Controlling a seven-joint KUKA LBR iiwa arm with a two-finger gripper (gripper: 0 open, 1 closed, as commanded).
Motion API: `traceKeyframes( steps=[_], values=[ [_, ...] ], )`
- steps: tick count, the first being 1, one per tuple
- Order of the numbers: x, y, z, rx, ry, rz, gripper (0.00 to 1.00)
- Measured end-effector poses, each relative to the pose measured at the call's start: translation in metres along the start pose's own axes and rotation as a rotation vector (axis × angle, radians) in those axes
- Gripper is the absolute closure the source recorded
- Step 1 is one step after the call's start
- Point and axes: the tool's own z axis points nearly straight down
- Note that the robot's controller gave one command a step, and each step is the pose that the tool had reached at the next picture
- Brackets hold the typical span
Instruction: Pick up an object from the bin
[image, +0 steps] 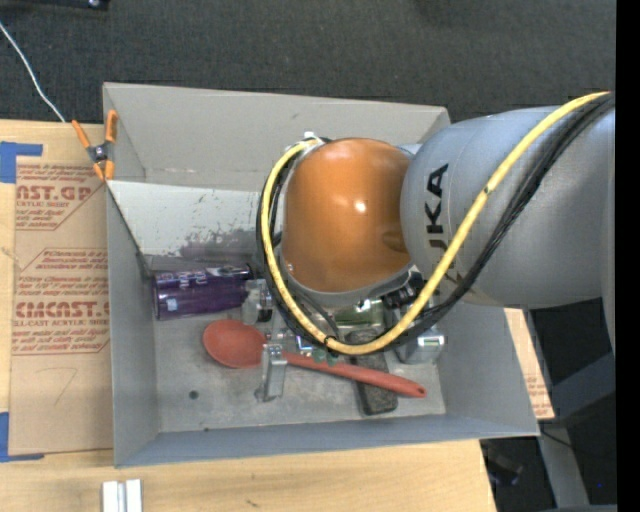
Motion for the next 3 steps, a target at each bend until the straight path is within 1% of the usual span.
traceKeyframes(
  steps=[1, 2, 3],
  values=[
    [-0.002, -0.001, -0.005, -0.002, -0.008, 0.003, 0.0],
    [-0.058, -0.028, 0.162, 0.0, 0.014, 0.096, 0.0],
    [-0.048, -0.033, 0.159, -0.006, -0.006, 0.124, 0.0]
  ],
)
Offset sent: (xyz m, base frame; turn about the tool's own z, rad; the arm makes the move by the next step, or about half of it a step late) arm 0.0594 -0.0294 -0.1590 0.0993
